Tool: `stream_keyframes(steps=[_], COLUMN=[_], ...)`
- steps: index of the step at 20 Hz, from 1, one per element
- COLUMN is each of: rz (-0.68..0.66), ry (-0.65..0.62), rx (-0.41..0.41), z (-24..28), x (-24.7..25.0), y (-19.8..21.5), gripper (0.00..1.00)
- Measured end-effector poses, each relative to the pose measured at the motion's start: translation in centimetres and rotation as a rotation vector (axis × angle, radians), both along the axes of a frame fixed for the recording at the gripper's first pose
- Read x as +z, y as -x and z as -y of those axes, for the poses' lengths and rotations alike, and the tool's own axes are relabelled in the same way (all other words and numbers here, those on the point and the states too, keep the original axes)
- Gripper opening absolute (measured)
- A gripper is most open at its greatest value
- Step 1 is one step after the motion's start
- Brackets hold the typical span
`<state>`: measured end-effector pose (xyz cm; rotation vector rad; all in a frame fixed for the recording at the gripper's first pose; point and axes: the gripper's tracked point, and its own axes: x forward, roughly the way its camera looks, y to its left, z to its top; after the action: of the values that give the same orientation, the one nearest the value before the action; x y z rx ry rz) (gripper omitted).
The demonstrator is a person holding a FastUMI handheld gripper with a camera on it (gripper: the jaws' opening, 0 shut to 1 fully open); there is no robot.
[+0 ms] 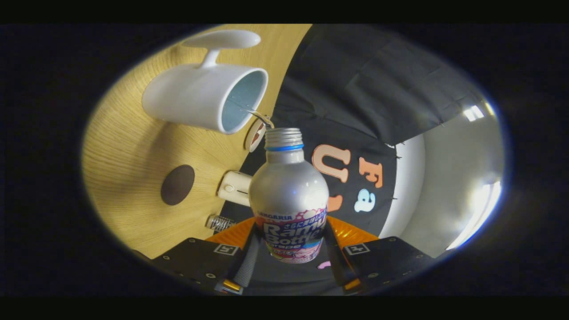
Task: Take the bottle from table, then pour the juice into the cup, finally place the bottle on the coaster
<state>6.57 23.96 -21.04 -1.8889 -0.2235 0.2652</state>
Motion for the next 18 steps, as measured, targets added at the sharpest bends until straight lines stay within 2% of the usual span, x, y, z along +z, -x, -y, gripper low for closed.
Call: stream_keyframes(steps=[18], rz=[0.049], ry=[0.077], rx=[0.047], z=[-0.8], x=[1.2], y=[-0.6], gripper=[0.71])
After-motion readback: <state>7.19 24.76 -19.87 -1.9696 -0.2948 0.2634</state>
